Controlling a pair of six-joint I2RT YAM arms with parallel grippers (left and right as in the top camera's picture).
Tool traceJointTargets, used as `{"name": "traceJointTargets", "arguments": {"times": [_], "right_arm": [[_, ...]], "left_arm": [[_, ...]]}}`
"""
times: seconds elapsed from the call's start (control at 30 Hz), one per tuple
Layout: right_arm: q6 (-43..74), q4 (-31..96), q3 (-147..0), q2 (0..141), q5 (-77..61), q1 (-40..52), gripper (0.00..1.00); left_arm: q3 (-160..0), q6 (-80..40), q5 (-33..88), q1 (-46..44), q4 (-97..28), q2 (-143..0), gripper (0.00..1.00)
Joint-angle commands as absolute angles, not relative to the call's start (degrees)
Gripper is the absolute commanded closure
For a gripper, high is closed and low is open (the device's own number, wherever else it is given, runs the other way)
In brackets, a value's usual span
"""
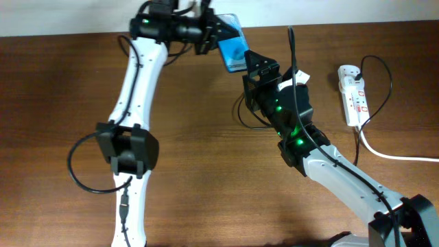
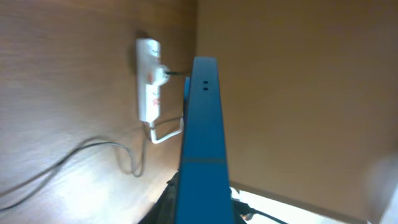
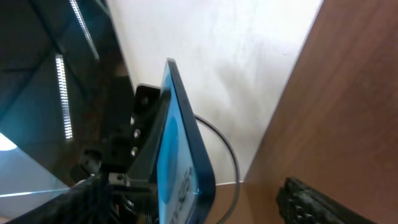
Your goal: Plug charger to phone and switch on socket
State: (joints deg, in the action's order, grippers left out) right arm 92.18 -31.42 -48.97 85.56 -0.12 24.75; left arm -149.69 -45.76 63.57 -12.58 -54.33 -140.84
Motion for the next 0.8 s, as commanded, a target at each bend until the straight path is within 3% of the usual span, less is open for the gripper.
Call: {"name": "traceJointTargets", "arguments": {"times": [0.0, 0.17, 0.3, 0.43, 0.5, 0.57, 0.77], "right_arm": [[84.0, -29.6, -49.5, 85.6, -5.2, 25.0, 0.02], [73.9, -16.8, -49.5, 85.6, -14.2, 25.0, 0.02], [61.7, 2.0, -49.5, 85.6, -15.4, 25.0, 0.02], [53.6, 5.0, -49.5, 85.5, -17.4, 25.0, 0.01], [49.9, 4.3, -49.9, 85.4, -20.3, 25.0, 0.13], [49.7, 5.9, -51.4, 85.4, -21.0, 24.9, 0.16], [40.4, 30.8, -73.7, 91.2, -20.4, 18.3, 0.18]], "left_arm": [[-150.7, -31.2, 63.3, -8.5, -61.9, -139.8, 1.00], [-150.7, -12.3, 58.1, -2.1, -78.4, -139.8, 1.00], [-150.7, -1.8, 53.2, 1.4, -88.2, -139.8, 1.00], [-150.7, 3.6, 51.2, 1.9, -93.0, -139.8, 1.00], [-150.7, 6.6, 51.2, 1.8, -95.1, -139.8, 1.00], [-150.7, 8.8, 51.2, 1.8, -96.6, -139.8, 1.00], [-150.7, 8.9, 51.2, 1.8, -95.1, -139.8, 1.00]]}}
